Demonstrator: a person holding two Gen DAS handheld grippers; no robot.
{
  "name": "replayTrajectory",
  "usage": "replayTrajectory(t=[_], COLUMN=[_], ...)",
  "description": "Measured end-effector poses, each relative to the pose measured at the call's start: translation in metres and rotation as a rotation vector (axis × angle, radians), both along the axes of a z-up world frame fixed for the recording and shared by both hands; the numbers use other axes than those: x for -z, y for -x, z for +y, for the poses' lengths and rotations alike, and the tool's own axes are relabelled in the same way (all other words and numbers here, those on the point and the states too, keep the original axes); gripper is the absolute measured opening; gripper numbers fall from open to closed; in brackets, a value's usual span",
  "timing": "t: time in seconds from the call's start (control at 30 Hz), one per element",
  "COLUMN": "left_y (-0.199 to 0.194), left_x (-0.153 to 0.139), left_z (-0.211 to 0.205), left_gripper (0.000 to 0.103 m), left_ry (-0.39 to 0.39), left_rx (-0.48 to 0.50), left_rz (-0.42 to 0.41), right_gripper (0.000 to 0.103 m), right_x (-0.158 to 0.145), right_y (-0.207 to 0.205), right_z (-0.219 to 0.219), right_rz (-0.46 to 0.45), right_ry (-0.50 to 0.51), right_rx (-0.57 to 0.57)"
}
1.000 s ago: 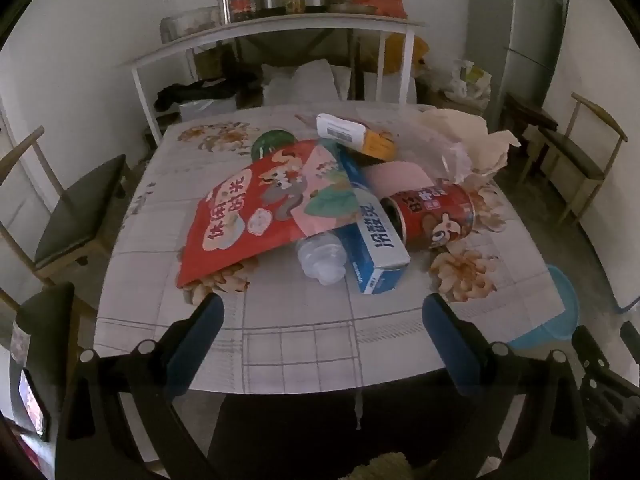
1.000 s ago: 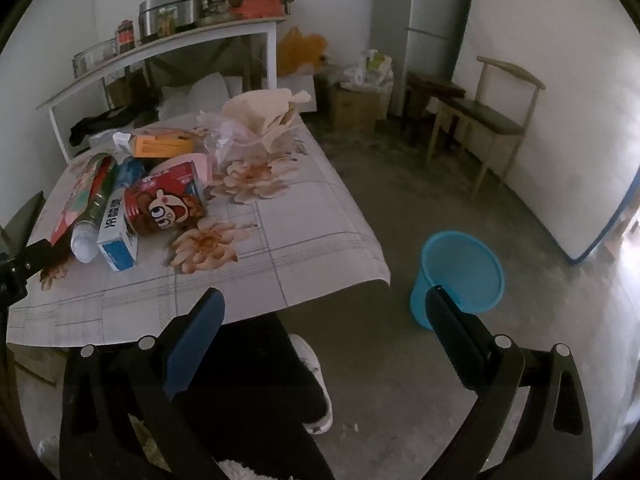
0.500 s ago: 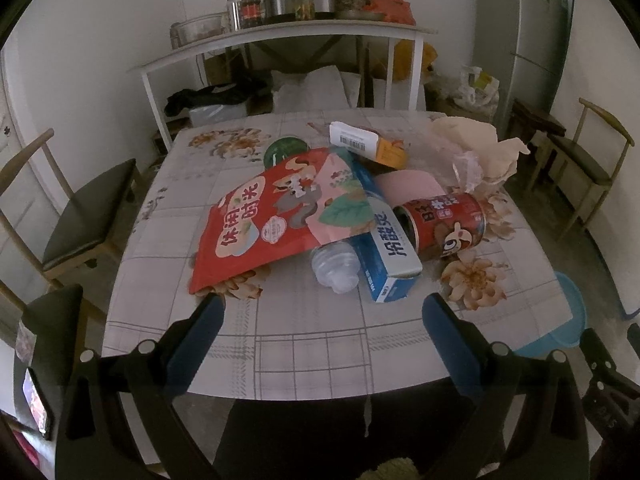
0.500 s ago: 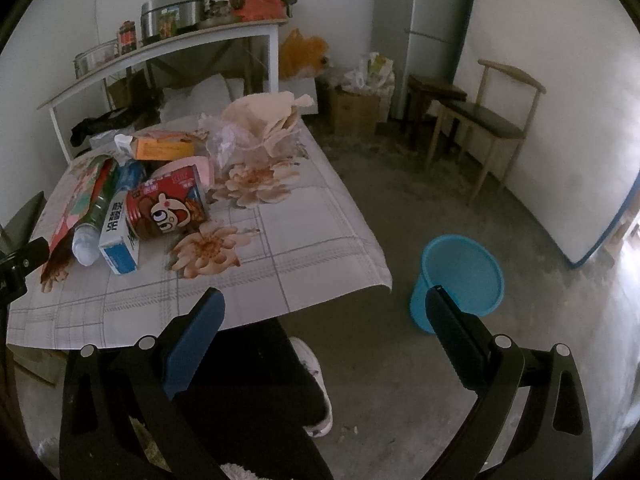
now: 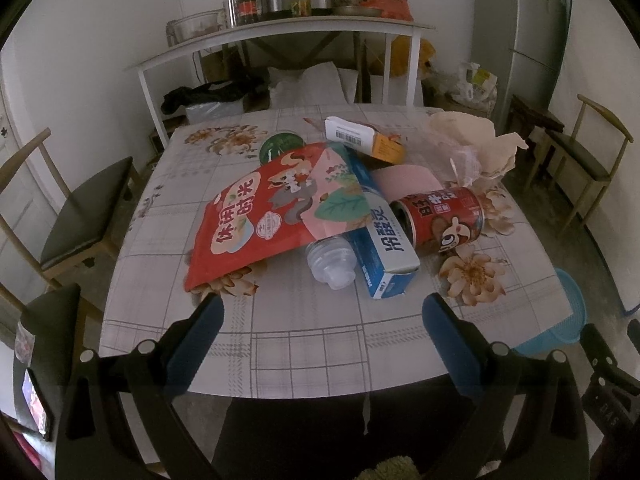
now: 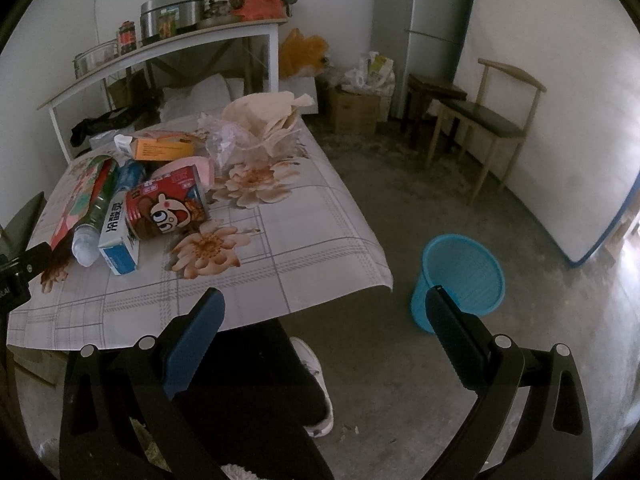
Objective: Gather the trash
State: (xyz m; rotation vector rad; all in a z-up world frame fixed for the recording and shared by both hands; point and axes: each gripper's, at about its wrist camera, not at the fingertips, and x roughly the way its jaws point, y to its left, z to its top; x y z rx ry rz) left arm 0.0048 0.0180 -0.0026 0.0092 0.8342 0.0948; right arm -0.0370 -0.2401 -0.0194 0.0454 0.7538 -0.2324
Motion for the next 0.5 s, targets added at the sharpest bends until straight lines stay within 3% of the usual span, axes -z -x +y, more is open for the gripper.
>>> replayTrajectory(t=[0.5], left_y=[0.0005], left_x=[0.0012], left_z=[0.0001], left_gripper=[0.097], left_ry=[0.001], left_rx=[0.001], left_rz=[0.002], right_gripper=[0.096], right_x=[-0.0007], right_y=[-0.0002], right_z=[-0.0006], right_rz=[-0.001], right_ry=[0.000], right_rx=[-0.002])
